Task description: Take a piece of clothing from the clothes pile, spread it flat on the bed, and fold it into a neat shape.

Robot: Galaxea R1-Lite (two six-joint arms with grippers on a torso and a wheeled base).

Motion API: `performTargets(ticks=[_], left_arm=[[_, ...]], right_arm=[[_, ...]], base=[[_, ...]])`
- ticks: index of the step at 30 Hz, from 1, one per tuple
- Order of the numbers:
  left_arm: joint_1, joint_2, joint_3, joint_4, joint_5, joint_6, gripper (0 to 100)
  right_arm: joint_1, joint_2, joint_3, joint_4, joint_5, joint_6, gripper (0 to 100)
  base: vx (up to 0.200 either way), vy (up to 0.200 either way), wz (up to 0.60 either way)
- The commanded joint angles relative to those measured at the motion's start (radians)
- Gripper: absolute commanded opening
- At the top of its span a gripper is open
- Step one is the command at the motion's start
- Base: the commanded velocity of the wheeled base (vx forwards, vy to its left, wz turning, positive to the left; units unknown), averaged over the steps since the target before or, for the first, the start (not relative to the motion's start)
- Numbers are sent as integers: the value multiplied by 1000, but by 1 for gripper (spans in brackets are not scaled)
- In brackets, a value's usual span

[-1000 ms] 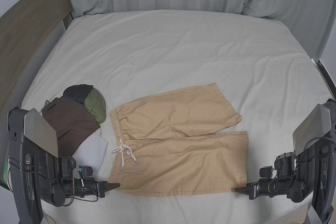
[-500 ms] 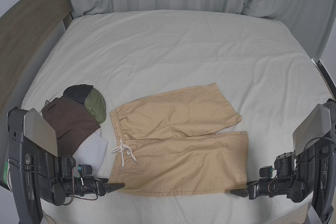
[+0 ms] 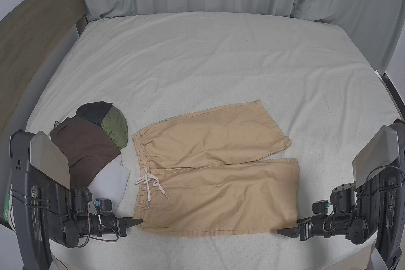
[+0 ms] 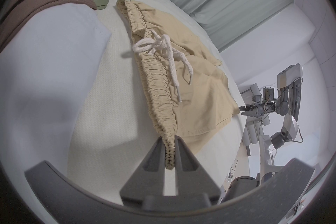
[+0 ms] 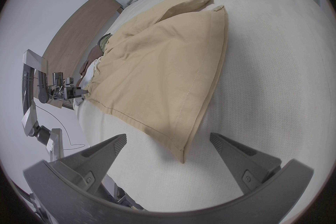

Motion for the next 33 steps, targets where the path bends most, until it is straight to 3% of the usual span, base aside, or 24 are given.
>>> performTargets(ticks=[1, 12, 13, 33], left_arm=[[2, 4, -3, -1, 0, 5, 0], [6, 17, -25, -1, -28, 28, 0], [6, 20, -26, -1, -28, 28, 0], [7, 18, 40, 1, -30, 31, 0]], right_arm=[[3, 0, -1, 0, 0, 0, 100], [6, 3, -7, 0, -3, 0, 100], [6, 5, -7, 0, -3, 0, 0], [0, 22, 18, 4, -6, -7, 0]], base=[[0, 0, 0], [0, 0, 0], [0, 0, 0], [0, 0, 0]])
